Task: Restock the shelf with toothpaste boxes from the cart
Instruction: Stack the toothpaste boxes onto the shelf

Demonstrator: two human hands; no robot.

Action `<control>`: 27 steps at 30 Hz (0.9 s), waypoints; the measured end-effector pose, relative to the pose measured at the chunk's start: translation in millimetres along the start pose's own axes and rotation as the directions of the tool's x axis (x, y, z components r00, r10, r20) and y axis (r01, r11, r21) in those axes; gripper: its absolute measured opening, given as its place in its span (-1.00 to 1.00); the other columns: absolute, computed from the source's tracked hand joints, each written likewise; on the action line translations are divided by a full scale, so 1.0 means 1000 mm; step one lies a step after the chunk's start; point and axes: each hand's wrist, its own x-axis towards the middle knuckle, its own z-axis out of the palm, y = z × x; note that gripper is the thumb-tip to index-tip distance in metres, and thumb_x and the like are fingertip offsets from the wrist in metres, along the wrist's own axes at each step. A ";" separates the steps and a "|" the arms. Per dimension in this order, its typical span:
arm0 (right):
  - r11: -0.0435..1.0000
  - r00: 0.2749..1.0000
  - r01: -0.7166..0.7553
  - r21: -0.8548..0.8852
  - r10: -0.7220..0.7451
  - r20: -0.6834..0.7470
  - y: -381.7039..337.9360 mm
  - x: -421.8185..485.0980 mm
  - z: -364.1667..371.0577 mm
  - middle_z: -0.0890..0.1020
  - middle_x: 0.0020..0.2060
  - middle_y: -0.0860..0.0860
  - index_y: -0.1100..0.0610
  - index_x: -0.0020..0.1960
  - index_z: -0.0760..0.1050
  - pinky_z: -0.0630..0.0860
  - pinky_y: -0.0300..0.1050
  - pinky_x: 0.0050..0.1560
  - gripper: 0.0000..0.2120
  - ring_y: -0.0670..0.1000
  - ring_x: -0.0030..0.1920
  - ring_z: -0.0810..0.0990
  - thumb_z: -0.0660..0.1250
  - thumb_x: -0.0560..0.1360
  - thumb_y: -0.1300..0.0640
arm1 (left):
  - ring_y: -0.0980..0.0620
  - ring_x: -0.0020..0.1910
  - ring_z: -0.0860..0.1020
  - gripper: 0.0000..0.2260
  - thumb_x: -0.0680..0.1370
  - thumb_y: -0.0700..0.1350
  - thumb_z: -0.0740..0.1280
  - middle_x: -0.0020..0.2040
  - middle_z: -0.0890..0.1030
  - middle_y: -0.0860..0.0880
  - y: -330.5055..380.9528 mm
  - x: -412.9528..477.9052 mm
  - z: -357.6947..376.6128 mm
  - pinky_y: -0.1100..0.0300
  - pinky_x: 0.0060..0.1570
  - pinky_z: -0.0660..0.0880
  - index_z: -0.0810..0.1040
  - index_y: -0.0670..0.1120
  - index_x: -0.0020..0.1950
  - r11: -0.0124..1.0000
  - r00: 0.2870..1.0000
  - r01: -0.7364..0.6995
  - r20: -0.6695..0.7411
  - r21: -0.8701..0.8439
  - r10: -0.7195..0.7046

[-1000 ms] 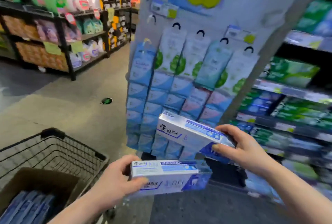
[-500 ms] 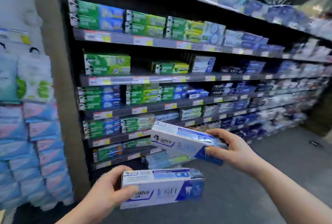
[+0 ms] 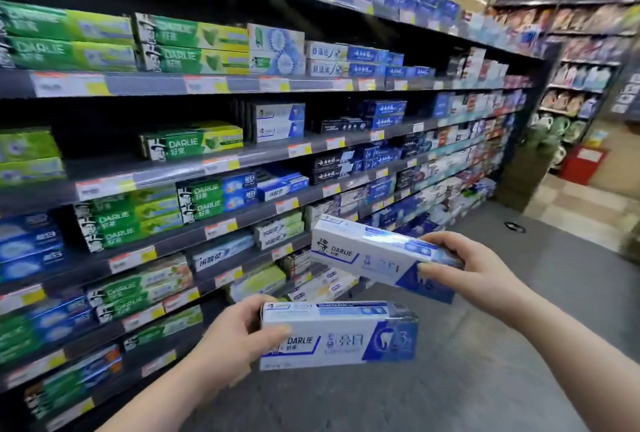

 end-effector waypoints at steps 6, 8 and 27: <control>0.998 0.995 -0.059 0.007 0.059 -0.077 0.036 0.082 -0.029 0.58 -0.01 -0.15 -0.08 0.08 0.45 0.52 -0.33 -0.11 -0.71 -0.16 -0.02 0.57 0.41 0.42 0.13 | 0.10 -0.19 0.65 -0.66 0.25 -0.12 0.43 -0.15 0.71 -0.02 0.022 0.123 0.019 0.25 -0.18 0.55 0.53 -0.15 -0.01 1.000 0.997 -0.017 0.079 -0.025 0.018; 0.998 0.991 -0.055 0.009 0.056 -0.122 0.045 0.110 -0.037 0.56 -0.02 -0.18 -0.09 0.08 0.43 0.50 -0.37 -0.16 -0.71 -0.19 -0.03 0.56 0.41 0.42 0.14 | 0.14 -0.22 0.64 -0.71 0.31 -0.16 0.47 -0.18 0.71 0.00 0.034 0.164 0.023 0.26 -0.18 0.56 0.54 -0.13 0.00 0.999 0.993 -0.045 0.110 -0.010 0.046; 0.968 0.967 0.205 0.148 -0.224 0.126 0.120 0.426 -0.081 0.58 -0.01 -0.12 -0.13 0.03 0.44 0.52 -0.27 -0.18 -0.70 -0.14 -0.08 0.58 0.45 0.36 -0.02 | 0.16 -0.10 0.65 -0.77 0.47 -0.24 0.38 -0.08 0.70 0.06 0.079 0.376 0.065 0.31 -0.13 0.53 0.51 -0.01 0.06 0.998 0.966 -0.014 -0.258 -0.063 -0.003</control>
